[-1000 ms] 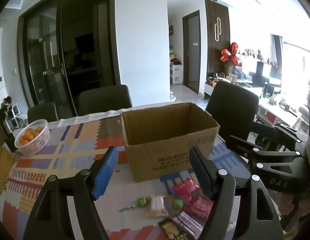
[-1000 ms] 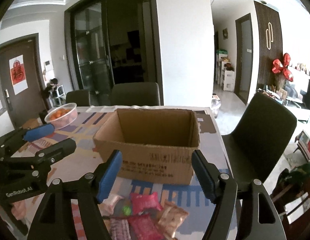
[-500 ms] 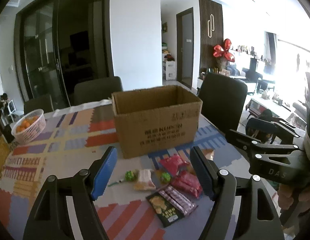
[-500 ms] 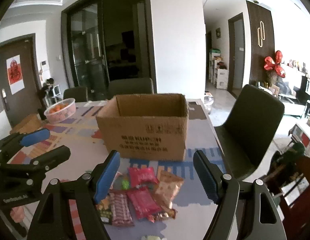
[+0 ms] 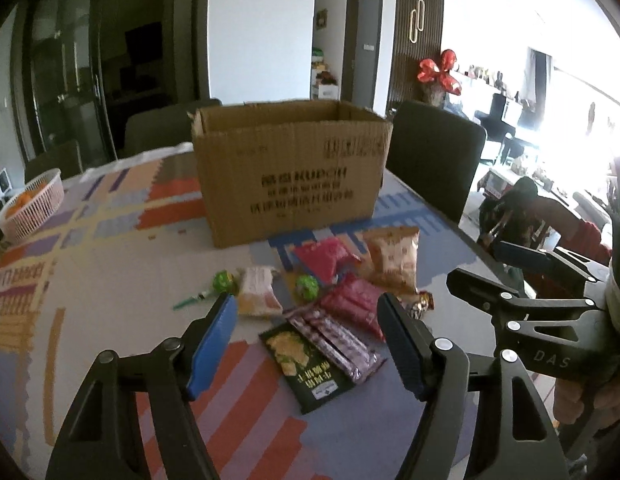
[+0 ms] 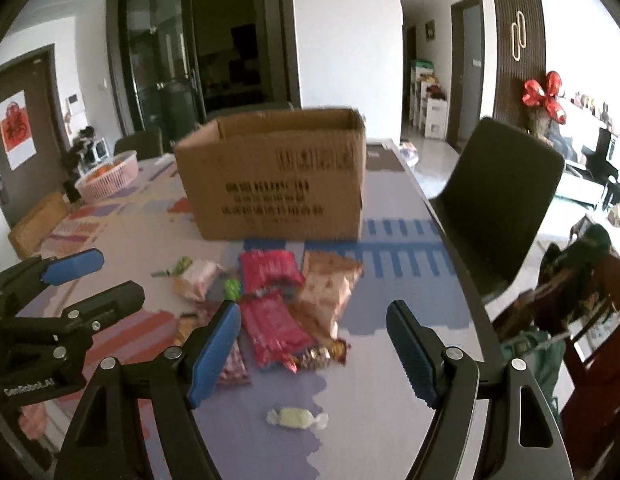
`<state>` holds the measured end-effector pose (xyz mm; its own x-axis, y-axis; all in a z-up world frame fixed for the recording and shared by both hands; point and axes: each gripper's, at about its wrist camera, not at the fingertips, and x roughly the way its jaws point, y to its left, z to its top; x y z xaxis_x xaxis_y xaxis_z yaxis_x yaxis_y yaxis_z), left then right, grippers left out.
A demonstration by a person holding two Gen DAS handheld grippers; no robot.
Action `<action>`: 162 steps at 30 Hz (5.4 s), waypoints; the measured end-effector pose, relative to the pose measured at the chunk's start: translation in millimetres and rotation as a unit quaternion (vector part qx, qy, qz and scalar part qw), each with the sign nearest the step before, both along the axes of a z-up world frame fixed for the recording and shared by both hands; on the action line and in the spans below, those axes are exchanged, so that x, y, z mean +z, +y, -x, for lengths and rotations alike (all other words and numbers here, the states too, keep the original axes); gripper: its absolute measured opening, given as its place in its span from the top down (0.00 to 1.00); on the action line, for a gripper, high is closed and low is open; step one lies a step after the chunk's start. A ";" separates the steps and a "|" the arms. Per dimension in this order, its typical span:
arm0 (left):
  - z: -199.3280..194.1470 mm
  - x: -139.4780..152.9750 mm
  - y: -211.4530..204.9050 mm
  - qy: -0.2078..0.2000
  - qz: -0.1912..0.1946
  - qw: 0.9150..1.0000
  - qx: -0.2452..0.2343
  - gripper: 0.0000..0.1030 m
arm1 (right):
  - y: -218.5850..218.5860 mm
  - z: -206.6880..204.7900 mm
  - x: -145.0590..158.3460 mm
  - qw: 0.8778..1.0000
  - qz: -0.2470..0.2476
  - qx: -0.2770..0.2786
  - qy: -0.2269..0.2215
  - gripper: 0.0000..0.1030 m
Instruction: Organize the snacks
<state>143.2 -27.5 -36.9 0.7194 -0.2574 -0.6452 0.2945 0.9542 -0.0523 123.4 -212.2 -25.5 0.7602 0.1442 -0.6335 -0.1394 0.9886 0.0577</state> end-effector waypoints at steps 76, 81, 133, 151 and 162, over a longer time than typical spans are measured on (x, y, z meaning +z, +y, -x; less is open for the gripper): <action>-68.8 -80.8 -57.4 0.166 0.004 0.983 0.076 0.43 | -22.1 -38.9 -85.7 0.994 -0.047 -0.006 0.102 0.65; -66.7 -83.5 -69.6 0.146 -0.029 0.986 0.080 0.43 | -28.9 -38.2 -85.8 0.994 -0.049 -0.009 0.102 0.65; -5.2 -45.6 -63.9 0.142 0.042 0.988 -0.043 0.64 | -34.1 4.0 -43.7 0.998 -0.048 0.003 0.050 0.80; 32.4 -52.4 -134.4 0.137 -0.002 0.971 -0.194 0.65 | -81.6 66.0 -36.2 0.998 -0.020 -0.053 0.041 0.80; 30.8 -73.2 -151.4 0.160 -0.038 0.972 -0.165 0.71 | -91.4 70.1 -45.5 0.997 -0.033 -0.057 0.040 0.80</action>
